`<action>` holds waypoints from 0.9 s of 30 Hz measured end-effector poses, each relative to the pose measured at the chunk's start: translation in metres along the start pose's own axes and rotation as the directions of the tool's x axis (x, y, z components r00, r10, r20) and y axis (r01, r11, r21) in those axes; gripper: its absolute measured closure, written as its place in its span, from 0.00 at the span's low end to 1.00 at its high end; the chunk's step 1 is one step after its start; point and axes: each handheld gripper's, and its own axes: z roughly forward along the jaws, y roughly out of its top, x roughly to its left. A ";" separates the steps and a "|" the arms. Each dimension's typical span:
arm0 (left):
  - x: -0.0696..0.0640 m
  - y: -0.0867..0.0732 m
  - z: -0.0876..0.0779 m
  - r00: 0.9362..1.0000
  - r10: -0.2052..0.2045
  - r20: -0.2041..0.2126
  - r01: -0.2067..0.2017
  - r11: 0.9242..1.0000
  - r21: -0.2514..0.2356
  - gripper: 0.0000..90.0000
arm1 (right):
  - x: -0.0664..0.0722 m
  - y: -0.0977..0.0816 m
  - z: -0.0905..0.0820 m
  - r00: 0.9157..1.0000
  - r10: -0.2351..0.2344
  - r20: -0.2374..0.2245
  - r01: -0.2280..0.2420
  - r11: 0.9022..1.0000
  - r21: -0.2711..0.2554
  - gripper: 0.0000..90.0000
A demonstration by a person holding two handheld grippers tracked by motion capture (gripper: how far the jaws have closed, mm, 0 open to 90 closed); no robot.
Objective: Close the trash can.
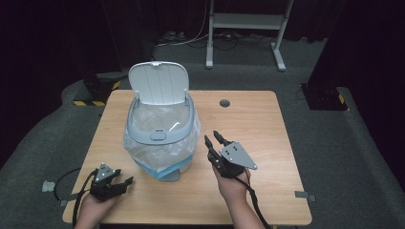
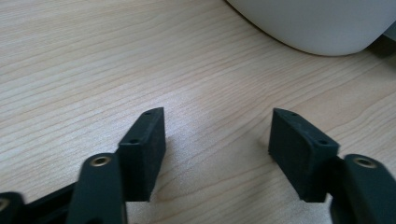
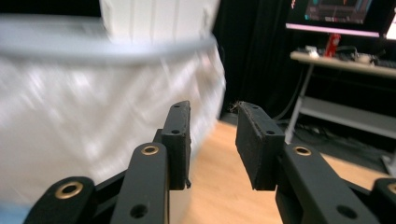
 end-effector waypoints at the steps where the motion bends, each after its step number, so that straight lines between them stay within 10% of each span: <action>1: 0.000 0.000 0.000 1.000 -0.002 -0.005 0.002 1.000 -0.003 0.46 | -0.001 -0.004 0.001 1.000 -0.005 0.005 0.005 1.000 0.010 0.71; 6: 0.004 0.010 0.000 1.000 -0.020 -0.015 0.021 0.999 0.032 0.59 | -0.007 -0.029 0.015 1.000 -0.004 0.001 0.004 0.996 0.093 0.70; 16: 0.015 0.078 0.005 0.994 -0.037 -0.099 0.022 0.989 -0.143 0.92 | 0.001 -0.047 0.059 1.000 0.016 -0.007 -0.015 0.987 0.159 0.85; 27: -0.005 0.122 0.029 0.999 -0.018 -0.043 0.008 0.972 -0.236 1.00 | 0.009 -0.036 0.097 0.999 0.028 -0.043 -0.020 0.983 0.183 0.92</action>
